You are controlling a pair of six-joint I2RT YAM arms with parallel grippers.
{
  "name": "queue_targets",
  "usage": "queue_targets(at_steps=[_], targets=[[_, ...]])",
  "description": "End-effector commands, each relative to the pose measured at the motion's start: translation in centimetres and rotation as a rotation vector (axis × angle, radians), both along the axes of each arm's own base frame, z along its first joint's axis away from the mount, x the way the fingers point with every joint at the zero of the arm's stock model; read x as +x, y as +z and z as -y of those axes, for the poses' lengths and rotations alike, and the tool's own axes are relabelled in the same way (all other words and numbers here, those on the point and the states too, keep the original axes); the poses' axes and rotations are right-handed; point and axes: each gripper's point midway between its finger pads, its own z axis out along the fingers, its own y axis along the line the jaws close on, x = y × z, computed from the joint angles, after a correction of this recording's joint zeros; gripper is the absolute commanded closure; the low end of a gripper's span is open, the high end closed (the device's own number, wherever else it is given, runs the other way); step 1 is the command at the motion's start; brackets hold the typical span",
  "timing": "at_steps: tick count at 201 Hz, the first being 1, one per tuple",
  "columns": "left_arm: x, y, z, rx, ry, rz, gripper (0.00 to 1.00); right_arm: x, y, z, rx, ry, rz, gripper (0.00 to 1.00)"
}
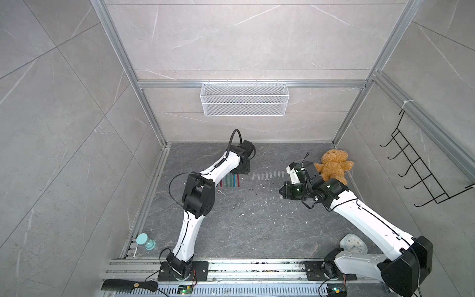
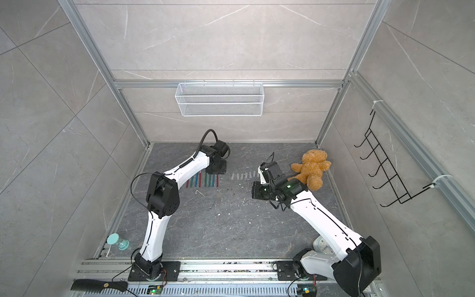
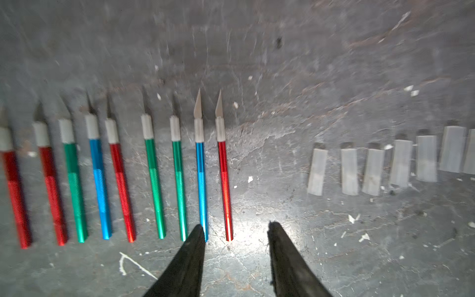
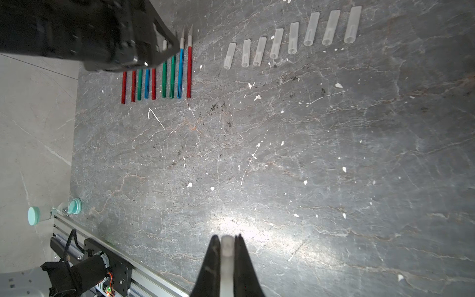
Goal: Remove protective caps from carving knives
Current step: Place the carving knife at the center of the board, then place the protective sleeve at the center of the board.
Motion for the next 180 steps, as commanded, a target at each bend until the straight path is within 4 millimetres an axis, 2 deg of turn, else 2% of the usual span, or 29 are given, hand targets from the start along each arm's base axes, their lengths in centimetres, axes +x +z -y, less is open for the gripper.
queue_targets(at_steps=[1,18,38,53,70,87,129,160,180], targets=[[0.1,9.8,-0.9,-0.07,-0.024,0.167,0.44,0.6,0.4,-0.4,-0.005,0.007,0.015,1.0],[-0.3,13.5,-1.3,-0.11,-0.037,0.239,0.33,0.9,0.6,-0.4,-0.015,0.012,0.022,1.0],[-1.2,16.8,-2.0,-0.137,-0.05,0.304,0.23,1.4,0.8,-0.5,-0.031,0.014,0.029,1.0],[-2.3,18.6,-2.9,-0.15,-0.051,0.344,0.16,1.8,0.9,-0.7,-0.035,0.015,0.036,1.0],[-3.4,19.6,-4.1,-0.153,-0.044,0.381,0.09,2.3,0.7,-1.0,-0.039,0.018,0.03,1.0],[-4.7,19.6,-5.6,-0.135,-0.025,0.404,0.0,2.8,0.5,-1.3,-0.04,0.023,0.025,1.0],[-8.1,17.4,-9.7,-0.031,0.01,0.421,0.0,4.0,0.3,-2.5,-0.036,0.041,0.008,1.0],[-10.7,15.0,-14.4,0.113,0.091,0.468,0.0,5.2,0.1,-3.4,-0.034,0.052,-0.002,1.0],[-12.3,13.5,-16.5,0.158,0.124,0.486,0.0,6.1,-0.2,-4.2,-0.037,0.063,-0.017,1.0]])
